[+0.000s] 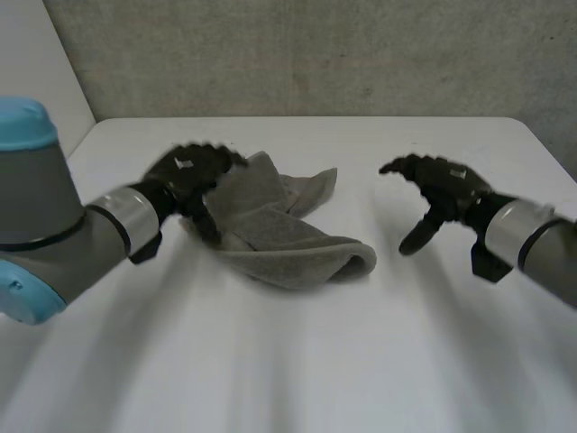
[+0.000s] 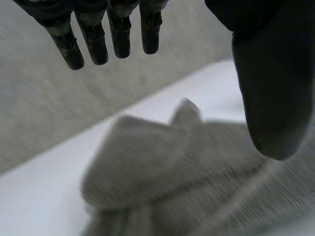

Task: Fold the towel.

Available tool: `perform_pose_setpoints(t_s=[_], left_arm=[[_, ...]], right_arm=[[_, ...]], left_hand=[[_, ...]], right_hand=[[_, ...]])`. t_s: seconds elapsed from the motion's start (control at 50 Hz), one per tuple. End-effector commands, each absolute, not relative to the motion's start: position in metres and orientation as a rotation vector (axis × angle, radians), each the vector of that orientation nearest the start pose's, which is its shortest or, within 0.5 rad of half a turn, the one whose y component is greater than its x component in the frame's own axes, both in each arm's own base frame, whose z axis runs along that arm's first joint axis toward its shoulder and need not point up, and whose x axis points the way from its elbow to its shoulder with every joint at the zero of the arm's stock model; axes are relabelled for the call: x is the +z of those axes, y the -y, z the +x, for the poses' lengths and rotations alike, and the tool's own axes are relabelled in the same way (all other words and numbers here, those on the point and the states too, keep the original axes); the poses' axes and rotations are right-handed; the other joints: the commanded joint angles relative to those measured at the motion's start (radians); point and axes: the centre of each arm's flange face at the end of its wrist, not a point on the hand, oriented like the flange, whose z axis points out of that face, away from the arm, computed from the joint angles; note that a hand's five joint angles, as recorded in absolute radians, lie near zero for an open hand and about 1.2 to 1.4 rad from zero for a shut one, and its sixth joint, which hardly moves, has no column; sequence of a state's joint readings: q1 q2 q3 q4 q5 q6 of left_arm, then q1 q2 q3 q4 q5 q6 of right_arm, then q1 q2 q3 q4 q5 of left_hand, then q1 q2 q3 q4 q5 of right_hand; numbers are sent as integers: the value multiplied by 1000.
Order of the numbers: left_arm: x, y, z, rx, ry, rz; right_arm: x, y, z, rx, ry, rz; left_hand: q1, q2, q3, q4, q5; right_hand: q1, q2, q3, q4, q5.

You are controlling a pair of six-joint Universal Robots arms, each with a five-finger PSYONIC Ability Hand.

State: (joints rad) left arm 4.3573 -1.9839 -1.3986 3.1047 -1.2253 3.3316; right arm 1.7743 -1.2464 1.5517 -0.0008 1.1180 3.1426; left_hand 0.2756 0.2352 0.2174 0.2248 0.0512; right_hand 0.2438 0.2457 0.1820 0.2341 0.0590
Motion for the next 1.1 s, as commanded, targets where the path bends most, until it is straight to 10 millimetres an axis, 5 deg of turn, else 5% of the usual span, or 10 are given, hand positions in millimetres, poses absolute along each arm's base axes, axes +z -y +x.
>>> perform_pose_setpoints(t_s=[0.02,0.12,0.24,0.38,0.5,0.56,0.6,0.72,0.94,1.1], left_arm=[[182,280,-283,-1859,-2657,1259],[155,278,-287,-1753,-2667,1334],[149,283,-289,-1744,-2666,1296],[146,291,-298,-1857,-2585,1220],[150,298,-299,-1947,-2593,1075],[150,299,-299,-1957,-2610,1053],[152,299,-299,-1970,-2634,1018],[155,294,-299,-1972,-2644,1015],[171,274,-284,-1969,-2641,1008],[158,272,-262,-1874,-2689,937]], right_arm=[[164,291,233,-1501,-2157,-471],[139,281,248,-1396,-2173,-445],[116,286,255,-1334,-2175,-360],[105,286,260,-1241,-2167,-238],[104,284,262,-1175,-2147,-129],[105,286,262,-1162,-2124,-81],[105,286,263,-1159,-2117,-70],[111,283,267,-1174,-2095,-71],[114,268,271,-1211,-2100,-98],[109,257,278,-1234,-2064,-136]], left_hand=[[-36,5,-43,-50,14],[8,49,-43,-50,58],[96,137,-43,-50,146],[588,629,-43,-50,638],[789,830,-43,-50,839],[766,806,-43,-50,816],[355,395,-43,-50,405],[89,129,-43,-50,139],[58,99,-43,-50,108],[55,96,-43,-50,105]], right_hand=[[-69,-71,-7,-60,-59],[-69,-71,-7,-60,-59],[17,15,-7,-60,27],[334,333,-7,-60,345],[578,576,-7,-60,588],[581,579,-7,-60,591],[555,553,-7,-60,565],[261,259,-7,-60,271],[117,115,-7,-60,127],[149,148,-7,-60,160]])
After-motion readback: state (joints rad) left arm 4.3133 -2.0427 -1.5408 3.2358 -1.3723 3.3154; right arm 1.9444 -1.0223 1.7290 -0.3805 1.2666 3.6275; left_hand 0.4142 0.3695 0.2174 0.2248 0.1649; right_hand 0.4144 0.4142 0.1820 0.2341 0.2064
